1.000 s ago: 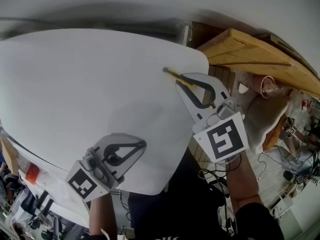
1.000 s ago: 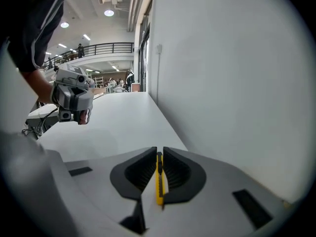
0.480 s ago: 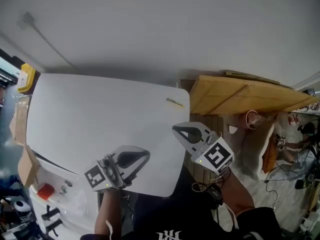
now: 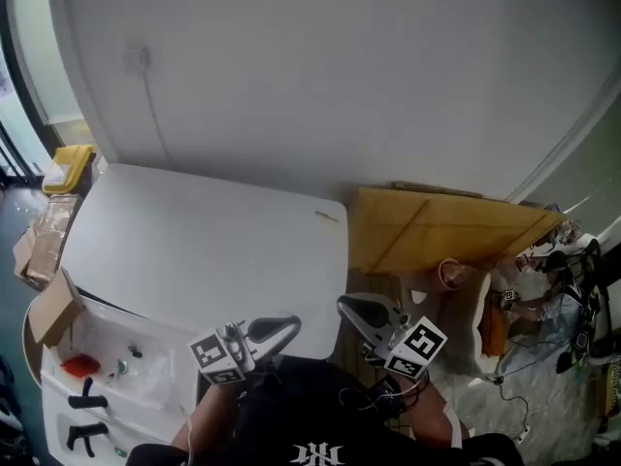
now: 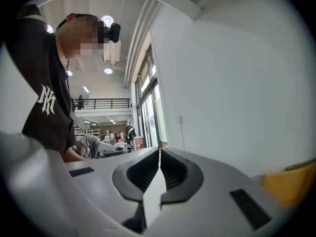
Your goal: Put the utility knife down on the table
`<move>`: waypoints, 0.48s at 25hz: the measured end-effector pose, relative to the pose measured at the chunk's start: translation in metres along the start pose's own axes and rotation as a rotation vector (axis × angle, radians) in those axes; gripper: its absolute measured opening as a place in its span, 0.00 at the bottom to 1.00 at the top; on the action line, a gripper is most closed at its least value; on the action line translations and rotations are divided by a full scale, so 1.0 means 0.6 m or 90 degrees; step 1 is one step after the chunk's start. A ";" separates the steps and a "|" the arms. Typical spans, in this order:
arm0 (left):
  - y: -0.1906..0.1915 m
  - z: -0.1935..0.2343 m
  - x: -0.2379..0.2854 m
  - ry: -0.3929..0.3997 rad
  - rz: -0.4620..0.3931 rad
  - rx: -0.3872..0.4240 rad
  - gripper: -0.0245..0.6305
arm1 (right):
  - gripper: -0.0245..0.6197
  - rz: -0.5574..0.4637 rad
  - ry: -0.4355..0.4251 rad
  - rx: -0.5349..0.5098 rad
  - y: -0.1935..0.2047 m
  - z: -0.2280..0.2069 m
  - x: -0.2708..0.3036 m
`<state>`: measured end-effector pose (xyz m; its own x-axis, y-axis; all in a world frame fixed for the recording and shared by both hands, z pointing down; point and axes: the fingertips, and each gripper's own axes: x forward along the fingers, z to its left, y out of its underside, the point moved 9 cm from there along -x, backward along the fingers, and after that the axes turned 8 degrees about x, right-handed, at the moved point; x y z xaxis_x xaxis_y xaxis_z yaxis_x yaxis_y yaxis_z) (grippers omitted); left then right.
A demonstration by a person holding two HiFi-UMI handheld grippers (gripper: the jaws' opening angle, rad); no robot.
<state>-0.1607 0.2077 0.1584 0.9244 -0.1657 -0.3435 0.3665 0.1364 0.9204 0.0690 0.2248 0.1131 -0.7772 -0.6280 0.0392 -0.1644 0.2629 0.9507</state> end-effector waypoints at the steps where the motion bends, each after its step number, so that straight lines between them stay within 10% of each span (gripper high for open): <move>1: 0.001 -0.020 -0.008 0.012 0.008 0.000 0.05 | 0.05 -0.009 -0.002 -0.008 -0.004 0.025 -0.014; 8: -0.034 -0.158 -0.004 0.087 0.052 0.041 0.05 | 0.05 -0.057 -0.015 -0.008 0.002 0.142 -0.131; 12: -0.030 -0.250 -0.010 0.058 0.032 -0.085 0.05 | 0.05 -0.030 -0.058 -0.036 0.023 0.222 -0.192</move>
<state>-0.1568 0.3528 0.1157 0.9456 -0.0666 -0.3185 0.3243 0.2721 0.9060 0.0757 0.3983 0.0808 -0.8222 -0.5683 -0.0313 -0.1689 0.1911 0.9669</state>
